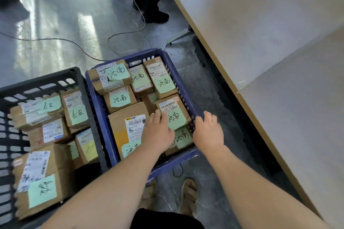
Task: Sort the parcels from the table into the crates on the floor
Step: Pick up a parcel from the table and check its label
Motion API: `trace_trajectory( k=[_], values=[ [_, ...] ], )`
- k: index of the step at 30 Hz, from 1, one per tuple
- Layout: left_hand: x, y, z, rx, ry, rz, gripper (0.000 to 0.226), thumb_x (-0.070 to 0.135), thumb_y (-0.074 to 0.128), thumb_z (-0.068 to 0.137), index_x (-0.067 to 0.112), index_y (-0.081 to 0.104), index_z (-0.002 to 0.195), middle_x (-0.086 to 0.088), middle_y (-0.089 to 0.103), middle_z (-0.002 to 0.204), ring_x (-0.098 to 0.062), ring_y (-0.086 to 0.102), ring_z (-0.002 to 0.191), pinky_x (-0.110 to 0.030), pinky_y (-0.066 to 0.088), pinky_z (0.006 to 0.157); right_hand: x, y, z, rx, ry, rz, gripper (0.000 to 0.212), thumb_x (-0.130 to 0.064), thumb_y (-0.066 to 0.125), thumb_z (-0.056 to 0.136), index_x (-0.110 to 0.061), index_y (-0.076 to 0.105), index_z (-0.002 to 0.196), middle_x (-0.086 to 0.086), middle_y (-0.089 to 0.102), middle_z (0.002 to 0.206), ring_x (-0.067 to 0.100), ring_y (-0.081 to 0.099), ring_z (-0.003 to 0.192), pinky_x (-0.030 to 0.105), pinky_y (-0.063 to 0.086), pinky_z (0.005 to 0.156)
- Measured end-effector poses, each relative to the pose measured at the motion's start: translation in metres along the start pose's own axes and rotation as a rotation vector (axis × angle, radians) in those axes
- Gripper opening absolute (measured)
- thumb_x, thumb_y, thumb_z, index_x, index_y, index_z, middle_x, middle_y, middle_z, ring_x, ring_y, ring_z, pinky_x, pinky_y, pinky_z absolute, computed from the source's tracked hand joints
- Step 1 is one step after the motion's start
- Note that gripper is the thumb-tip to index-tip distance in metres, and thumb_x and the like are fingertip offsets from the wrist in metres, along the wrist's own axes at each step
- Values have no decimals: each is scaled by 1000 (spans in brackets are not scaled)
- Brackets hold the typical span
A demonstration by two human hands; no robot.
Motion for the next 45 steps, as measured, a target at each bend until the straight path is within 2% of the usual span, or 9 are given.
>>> trace_trajectory(
  k=[5, 11, 20, 24, 36, 41, 45],
  values=[
    [44, 5, -48, -36, 214, 196, 70, 43, 36, 98, 19, 1, 154, -10, -10, 161, -27, -13, 147, -48, -5, 117, 15, -30, -60, 46, 118, 8, 42, -21, 51, 91, -17, 43, 132, 12, 25, 151, 30, 28, 132, 38, 34, 103],
    [102, 3, -88, 57, 453, 321, 70, 46, 30, 99, 19, -5, 153, -11, -11, 161, -30, -12, 147, -54, -5, 116, 49, -58, -130, 133, 301, 11, 47, -32, 51, 94, -21, 39, 138, 9, 19, 157, 29, 23, 140, 41, 27, 110],
    [200, 15, -150, 118, 687, 442, 73, 49, 27, 100, 16, -12, 152, -13, -16, 160, -31, -16, 146, -56, -11, 113, 123, -89, -223, 276, 498, 26, 53, -41, 48, 95, -22, 34, 142, 10, 19, 156, 30, 20, 142, 42, 19, 114],
    [245, 30, -186, 166, 766, 486, 73, 51, 26, 99, 15, -10, 152, -13, -11, 160, -31, -15, 147, -57, -9, 113, 162, -91, -271, 326, 582, 57, 55, -43, 46, 95, -23, 31, 144, 10, 18, 157, 30, 17, 143, 42, 17, 115],
    [376, 129, -340, 192, 985, 625, 71, 53, 14, 99, 18, -24, 148, -10, -25, 157, -29, -23, 145, -55, -14, 112, 284, -66, -464, 468, 797, 99, 57, -43, 49, 93, -24, 32, 143, 11, 21, 155, 29, 20, 140, 44, 18, 112],
    [416, 184, -403, 183, 1060, 637, 70, 55, 12, 99, 20, -24, 147, -9, -26, 157, -29, -24, 144, -54, -18, 111, 329, -43, -541, 480, 883, 73, 57, -44, 51, 92, -23, 35, 142, 11, 26, 152, 30, 26, 137, 44, 24, 110],
    [441, 230, -450, 144, 1144, 666, 69, 55, 12, 99, 21, -25, 147, -9, -26, 157, -28, -25, 144, -53, -19, 111, 358, -15, -601, 469, 992, 97, 61, -46, 49, 93, -22, 30, 146, 11, 24, 153, 30, 26, 137, 44, 22, 110]
  ],
)
Point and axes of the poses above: each hand's wrist, its own z-axis towards the middle knuckle, its own y-axis out of the palm, x = y × z, the point moved 8 cm from there along z, towards the middle knuckle
